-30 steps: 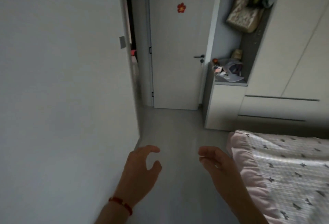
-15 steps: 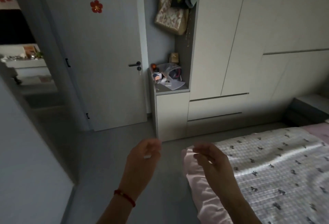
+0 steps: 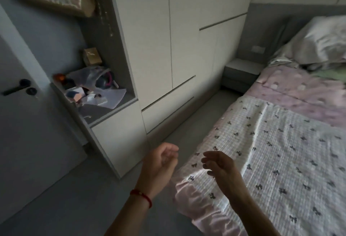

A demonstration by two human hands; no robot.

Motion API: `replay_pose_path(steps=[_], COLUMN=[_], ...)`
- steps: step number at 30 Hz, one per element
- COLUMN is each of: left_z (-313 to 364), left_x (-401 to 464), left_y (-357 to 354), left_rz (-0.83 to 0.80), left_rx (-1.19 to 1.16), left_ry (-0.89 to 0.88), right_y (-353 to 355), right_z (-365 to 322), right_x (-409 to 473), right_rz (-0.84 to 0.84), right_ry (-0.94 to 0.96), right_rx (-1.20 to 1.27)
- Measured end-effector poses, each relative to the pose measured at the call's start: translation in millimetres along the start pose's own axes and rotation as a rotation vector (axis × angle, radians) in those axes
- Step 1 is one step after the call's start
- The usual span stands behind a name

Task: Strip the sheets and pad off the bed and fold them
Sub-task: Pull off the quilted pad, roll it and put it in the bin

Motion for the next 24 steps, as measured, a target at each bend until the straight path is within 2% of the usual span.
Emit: replay_pose_path(steps=[3,4,7,16,19,22,24], left_z=[-14.2,-22.4,-28.4,-25.6,-19.4,-18.3,-20.2], left_x=[68.1,119.3,192.5,395.6,441.2,482.5,502.2], left_y=[2.2,-1.3,-9.0,-47.3,-76.7,-106.0,-117.5], left_rz=[-0.114,-0.15,-0.191,-0.529,-0.625,-0.793,-0.866], left_rx=[0.097,0.131,0.211,0.347,0.304,0.322,0.358], left_ry=[0.021,0.014,0.017,-0.062,-0.105,-0.151,-0.186], right_y=[-28.2,-41.3,-58.4,-42.5,-28.2,-23.3,-29.8], right_z=[26.7,43.5,58.9,51.1,49.7,65.8,85.3], right_x=[48.6,89.6,148.2,295.2,315.0,308.8,300.8], right_rz=[0.086,0.124,0.165,0.411,0.534,0.781,0.835], right_ry=[-0.119,-0.149,-0.217,-0.333,-0.338,-0.44,-0.522], right_rx=[0.041,0.064,0.055,-0.043,-0.044,0.006,0.014])
Point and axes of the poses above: each hand's wrist, its own x-axis towards the middle knuckle, its own y-axis out of the back of the hand, z = x × y, the point moved 9 cm from there along x, towards the middle knuckle, and after that the axes turned 5 degrees about y, right-handed, at the moved point
